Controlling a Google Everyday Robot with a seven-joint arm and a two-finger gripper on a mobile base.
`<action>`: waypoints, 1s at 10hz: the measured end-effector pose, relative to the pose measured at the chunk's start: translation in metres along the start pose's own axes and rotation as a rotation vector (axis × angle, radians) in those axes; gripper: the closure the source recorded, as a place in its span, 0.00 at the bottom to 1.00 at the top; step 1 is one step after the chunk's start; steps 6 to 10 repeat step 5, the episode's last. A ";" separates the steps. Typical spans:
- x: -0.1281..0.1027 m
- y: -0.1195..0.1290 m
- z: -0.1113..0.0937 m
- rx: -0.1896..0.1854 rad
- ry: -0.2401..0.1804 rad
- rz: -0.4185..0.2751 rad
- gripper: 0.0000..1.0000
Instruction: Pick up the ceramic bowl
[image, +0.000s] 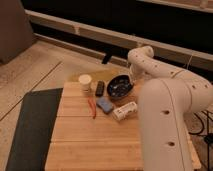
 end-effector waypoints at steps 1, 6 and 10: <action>-0.009 0.002 -0.018 -0.001 -0.042 -0.006 1.00; -0.023 0.034 -0.087 -0.054 -0.173 -0.077 1.00; -0.023 0.034 -0.087 -0.054 -0.173 -0.077 1.00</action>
